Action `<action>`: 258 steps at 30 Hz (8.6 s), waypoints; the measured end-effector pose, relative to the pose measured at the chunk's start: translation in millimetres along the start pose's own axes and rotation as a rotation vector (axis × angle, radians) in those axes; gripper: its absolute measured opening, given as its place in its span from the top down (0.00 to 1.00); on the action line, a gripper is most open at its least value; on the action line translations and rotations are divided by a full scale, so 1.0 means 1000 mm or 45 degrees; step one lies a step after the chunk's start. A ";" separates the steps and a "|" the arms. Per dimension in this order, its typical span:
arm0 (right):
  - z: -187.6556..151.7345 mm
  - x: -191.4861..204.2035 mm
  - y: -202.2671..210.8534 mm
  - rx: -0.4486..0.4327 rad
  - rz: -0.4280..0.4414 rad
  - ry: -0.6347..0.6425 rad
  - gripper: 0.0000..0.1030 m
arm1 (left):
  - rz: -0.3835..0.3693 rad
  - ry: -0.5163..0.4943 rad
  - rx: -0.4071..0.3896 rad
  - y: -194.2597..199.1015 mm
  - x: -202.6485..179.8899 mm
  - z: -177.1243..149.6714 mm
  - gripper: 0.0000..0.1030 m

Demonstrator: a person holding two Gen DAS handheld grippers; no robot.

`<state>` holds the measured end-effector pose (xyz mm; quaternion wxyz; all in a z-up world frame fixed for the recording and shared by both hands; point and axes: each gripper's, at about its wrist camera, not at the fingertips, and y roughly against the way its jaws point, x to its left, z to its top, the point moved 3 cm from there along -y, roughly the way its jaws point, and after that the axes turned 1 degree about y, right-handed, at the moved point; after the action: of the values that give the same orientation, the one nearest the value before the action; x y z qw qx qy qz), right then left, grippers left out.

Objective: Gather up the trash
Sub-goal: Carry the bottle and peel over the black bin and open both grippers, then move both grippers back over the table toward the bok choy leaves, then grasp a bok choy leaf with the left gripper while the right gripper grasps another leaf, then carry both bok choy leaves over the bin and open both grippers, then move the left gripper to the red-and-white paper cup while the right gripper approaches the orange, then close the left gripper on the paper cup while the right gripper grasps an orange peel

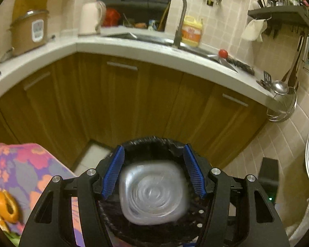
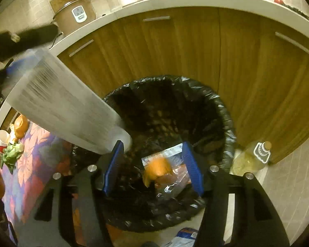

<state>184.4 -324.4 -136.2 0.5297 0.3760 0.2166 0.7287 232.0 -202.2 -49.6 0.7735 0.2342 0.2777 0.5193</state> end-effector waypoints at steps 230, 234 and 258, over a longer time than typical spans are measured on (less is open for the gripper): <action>0.010 0.325 -0.035 -0.149 0.219 0.573 0.33 | 0.452 0.533 -0.164 0.266 0.322 -0.168 0.16; 0.011 0.325 -0.036 -0.143 0.223 0.564 0.33 | 0.671 0.500 -0.173 0.279 0.331 -0.165 0.15; 0.029 0.296 -0.081 0.149 0.340 0.298 0.55 | 0.674 0.468 -0.135 0.238 0.354 -0.157 0.43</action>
<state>210.0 -21.7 -81.8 0.3768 0.3443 0.2668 0.8175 74.9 223.8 -75.9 0.5596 0.1601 0.3147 0.7498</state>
